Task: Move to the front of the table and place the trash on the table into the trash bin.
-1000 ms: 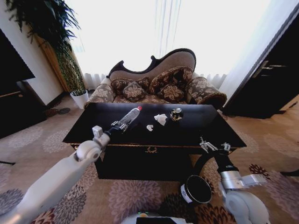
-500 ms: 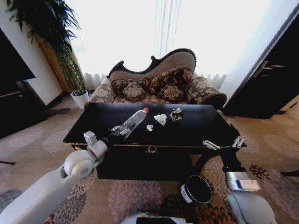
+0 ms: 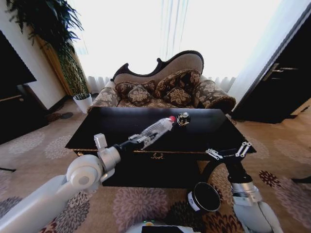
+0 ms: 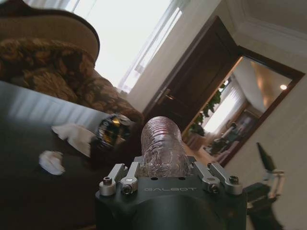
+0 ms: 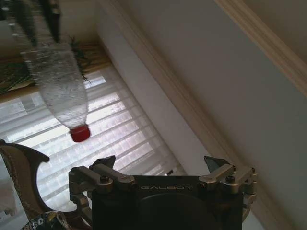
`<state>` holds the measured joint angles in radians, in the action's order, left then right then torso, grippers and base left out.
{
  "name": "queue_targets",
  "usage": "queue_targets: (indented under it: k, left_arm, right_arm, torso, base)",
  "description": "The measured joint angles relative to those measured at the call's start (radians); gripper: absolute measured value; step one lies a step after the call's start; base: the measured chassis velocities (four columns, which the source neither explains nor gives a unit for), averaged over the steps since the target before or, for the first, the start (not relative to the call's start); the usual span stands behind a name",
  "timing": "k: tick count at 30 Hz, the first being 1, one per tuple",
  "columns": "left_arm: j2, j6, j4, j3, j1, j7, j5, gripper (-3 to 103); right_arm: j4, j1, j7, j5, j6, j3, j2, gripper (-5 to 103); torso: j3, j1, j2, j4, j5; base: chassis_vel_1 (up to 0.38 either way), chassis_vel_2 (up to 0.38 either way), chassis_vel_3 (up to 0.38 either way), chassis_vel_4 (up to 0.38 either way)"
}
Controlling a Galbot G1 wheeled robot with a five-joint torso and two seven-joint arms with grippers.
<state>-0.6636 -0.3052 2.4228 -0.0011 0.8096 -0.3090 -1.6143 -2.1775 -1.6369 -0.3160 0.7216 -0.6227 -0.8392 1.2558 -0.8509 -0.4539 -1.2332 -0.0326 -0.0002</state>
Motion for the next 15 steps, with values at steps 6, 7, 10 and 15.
queue_targets:
  k: [6,7,10,15]
  left_arm:
    - [-0.035,0.017,0.055,0.03,-0.011,-0.028,-0.082,36]
    - [-0.037,0.019,0.059,0.031,-0.009,-0.028,-0.087,36]
    - [-0.039,0.02,0.066,0.036,-0.007,-0.028,-0.091,36]
    - [-0.056,0.021,0.07,0.063,-0.013,-0.027,-0.087,36]
  right_arm:
    - [0.089,0.053,-0.041,0.184,-0.139,-0.003,0.011,100]
    - [0.092,0.054,-0.043,0.194,-0.143,0.0,0.014,100]
    - [0.092,0.056,-0.046,0.215,-0.145,0.01,0.021,100]
    - [0.077,0.052,-0.046,0.221,-0.145,0.023,0.031,100]
  torso:
    - [0.0,0.0,0.0,0.0001,0.0001]
    - [0.0,0.0,0.0,0.0001,0.0001]
    - [0.0,0.0,0.0,0.0001,0.0]
    - [0.0,0.0,0.0,0.0001,0.0]
  base:
    - [0.0,0.0,0.0,0.0]
    - [0.0,0.0,0.0,0.0]
    - [0.0,0.0,0.0,0.0]
    - [0.0,0.0,0.0,0.0]
